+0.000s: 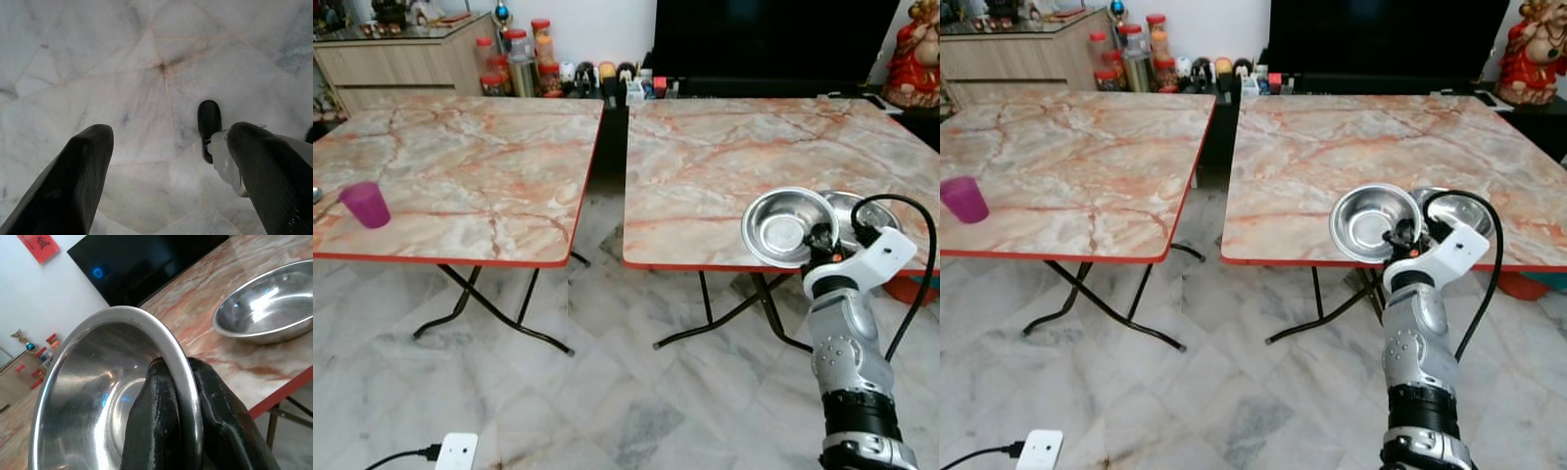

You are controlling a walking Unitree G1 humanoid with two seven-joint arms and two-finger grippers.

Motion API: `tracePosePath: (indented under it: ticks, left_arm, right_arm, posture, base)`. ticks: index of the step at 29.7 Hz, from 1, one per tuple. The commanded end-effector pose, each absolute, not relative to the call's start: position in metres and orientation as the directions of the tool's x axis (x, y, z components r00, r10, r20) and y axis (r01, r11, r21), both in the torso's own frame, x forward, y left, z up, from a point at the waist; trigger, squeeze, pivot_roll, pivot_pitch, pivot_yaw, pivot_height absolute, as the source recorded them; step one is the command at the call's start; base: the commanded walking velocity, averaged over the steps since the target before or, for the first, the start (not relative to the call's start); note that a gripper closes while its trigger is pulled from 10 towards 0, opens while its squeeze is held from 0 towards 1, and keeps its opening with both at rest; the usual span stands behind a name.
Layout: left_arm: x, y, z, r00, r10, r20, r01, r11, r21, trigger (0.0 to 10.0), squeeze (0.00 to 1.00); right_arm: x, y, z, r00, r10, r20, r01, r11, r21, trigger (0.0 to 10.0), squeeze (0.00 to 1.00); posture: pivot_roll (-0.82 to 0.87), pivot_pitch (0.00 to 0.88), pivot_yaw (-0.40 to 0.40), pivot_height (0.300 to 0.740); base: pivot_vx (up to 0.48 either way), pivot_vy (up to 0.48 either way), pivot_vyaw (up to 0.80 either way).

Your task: Setting the table

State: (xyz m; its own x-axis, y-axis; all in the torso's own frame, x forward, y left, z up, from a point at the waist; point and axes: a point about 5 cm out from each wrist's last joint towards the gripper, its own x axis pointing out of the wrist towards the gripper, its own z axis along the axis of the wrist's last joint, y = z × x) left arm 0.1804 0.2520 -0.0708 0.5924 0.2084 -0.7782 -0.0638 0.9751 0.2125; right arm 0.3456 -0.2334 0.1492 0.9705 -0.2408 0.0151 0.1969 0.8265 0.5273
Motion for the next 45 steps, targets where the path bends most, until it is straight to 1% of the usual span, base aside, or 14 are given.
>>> tracePosePath:
  ticks: [1, 5, 19, 23, 36, 45]
  left_arm:
    - [0.1792, 0.2583, -0.0694, 0.592, 0.224, -0.774, -0.075, 0.972, 0.223, 10.0, 0.0]
    - [0.1792, 0.2583, -0.0694, 0.592, 0.224, -0.774, -0.075, 0.972, 0.224, 10.0, 0.0]
    - [0.1794, 0.2581, -0.0694, 0.591, 0.221, -0.776, -0.073, 0.973, 0.221, 10.0, 0.0]
    - [0.1792, 0.2578, -0.0696, 0.59, 0.217, -0.777, -0.072, 0.973, 0.218, 10.0, 0.0]
    - [0.179, 0.2577, -0.0698, 0.589, 0.213, -0.78, -0.07, 0.974, 0.213, 10.0, 0.0]
    - [0.1791, 0.2576, -0.0697, 0.589, 0.209, -0.781, -0.068, 0.975, 0.21, 10.0, 0.0]
  right_arm:
    - [0.3493, -0.2312, 0.1593, 0.97, -0.24, 0.04, 0.184, 0.832, 0.523, 10.0, 0.0]
    - [0.3502, -0.2299, 0.1598, 0.971, -0.235, 0.041, 0.181, 0.836, 0.518, 10.0, 0.0]
    - [0.3505, -0.2309, 0.1587, 0.966, -0.258, 0.031, 0.204, 0.827, 0.524, 10.0, 0.0]
    - [0.3513, -0.2314, 0.1592, 0.964, -0.263, 0.029, 0.209, 0.824, 0.527, 10.0, 0.0]
    - [0.3519, -0.2302, 0.1594, 0.964, -0.265, 0.033, 0.21, 0.828, 0.52, 10.0, 0.0]
    - [0.3515, -0.234, 0.1607, 0.959, -0.282, 0.038, 0.221, 0.819, 0.529, 10.0, 0.0]
  posture:
    - [0.0, 0.071, -0.03, 0.74]
    - [0.0, 0.069, -0.029, 0.74]
    - [0.0, 0.069, -0.027, 0.74]
    - [0.0, 0.072, -0.028, 0.74]
    - [0.0, 0.073, -0.029, 0.74]
    - [0.0, 0.073, -0.028, 0.74]
  base:
    - [0.304, 0.0, 0.0]
    - [0.307, 0.0, -0.6]
    - [0.308, 0.0, 0.0]
    - [0.315, 0.0, -0.48]
    - [0.288, 0.0, 0.0]
    - [0.278, 0.0, 0.0]
